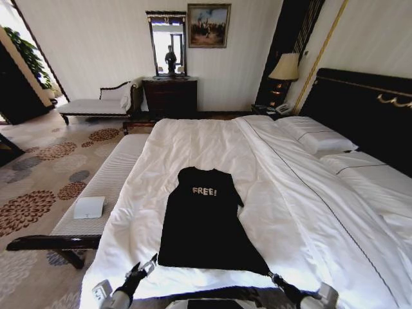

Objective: Fold the clothes on the bed.

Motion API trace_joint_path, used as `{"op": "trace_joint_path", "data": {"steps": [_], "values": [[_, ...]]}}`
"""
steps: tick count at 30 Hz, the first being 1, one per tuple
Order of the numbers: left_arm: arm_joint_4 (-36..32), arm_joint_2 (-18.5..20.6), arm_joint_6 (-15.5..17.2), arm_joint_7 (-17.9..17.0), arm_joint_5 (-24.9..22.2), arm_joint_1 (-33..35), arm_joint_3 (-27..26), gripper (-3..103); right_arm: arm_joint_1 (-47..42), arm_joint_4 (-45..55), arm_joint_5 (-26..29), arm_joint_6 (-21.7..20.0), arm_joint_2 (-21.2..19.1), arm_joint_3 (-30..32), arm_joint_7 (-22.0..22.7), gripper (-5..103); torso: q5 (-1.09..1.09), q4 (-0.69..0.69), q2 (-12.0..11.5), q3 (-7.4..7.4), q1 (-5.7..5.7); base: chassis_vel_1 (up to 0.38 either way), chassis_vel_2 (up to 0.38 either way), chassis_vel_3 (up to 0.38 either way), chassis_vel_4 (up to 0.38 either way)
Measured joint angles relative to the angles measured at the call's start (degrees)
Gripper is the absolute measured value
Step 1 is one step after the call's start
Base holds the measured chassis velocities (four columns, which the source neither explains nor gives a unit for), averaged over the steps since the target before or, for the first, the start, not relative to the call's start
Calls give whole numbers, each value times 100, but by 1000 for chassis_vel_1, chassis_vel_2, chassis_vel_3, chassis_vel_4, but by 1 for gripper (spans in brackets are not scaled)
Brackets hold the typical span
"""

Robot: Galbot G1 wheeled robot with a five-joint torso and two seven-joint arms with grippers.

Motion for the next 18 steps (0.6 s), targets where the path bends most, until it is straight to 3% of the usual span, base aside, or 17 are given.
{"op": "trace_joint_path", "data": {"steps": [9, 12, 14, 15, 16, 18], "values": [[220, 28, -63, -75, 142, -343, 390, 96, 11, 12, 26, -10, 4, -9, 16, 0, 0, 0, 0, 0, 0, 0, 0, 0, 0], [291, 13, -52, -92, 184, -466, 476, 81, 9, 20, 37, -13, 8, -13, 20, 0, 0, 0, 0, 0, 0, 0, 0, 0, 0], [313, 10, -49, -95, 196, -492, 493, 81, 9, 23, 39, -13, 10, -16, 22, 0, 0, 0, 0, 0, 0, 0, 0, 0, 0], [368, 3, -42, -103, 222, -546, 527, 70, 13, 30, 46, -15, 15, -23, 26, 0, 0, 0, 0, 0, 0, 0, 0, 0, 0], [400, -1, -41, -104, 253, -575, 546, 70, 14, 34, 49, -15, 17, -27, 31, 0, 0, 1, 0, 0, 0, 0, 0, 0, 0], [437, -14, -43, -107, 319, -611, 581, 59, 15, 42, 55, -16, 22, -32, 37, 0, -1, 0, 0, 0, 0, 0, 0, 0, 0]]}}
